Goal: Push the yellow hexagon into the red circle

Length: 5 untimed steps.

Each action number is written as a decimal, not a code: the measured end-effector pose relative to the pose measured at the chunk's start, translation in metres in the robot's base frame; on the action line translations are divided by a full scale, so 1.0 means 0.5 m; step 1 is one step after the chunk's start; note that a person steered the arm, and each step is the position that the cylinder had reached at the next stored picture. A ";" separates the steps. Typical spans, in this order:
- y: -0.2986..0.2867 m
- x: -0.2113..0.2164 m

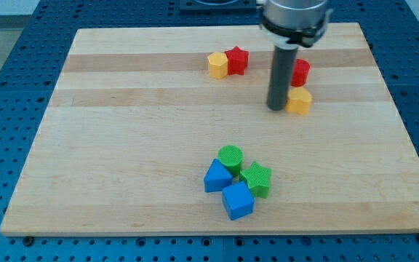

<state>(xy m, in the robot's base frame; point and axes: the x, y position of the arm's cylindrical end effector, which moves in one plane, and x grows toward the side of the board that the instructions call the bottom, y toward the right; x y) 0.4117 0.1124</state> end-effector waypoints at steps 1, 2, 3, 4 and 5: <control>0.073 0.000; 0.095 0.000; -0.015 0.000; -0.237 -0.041; -0.401 -0.120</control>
<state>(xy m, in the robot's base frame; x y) 0.3515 -0.0882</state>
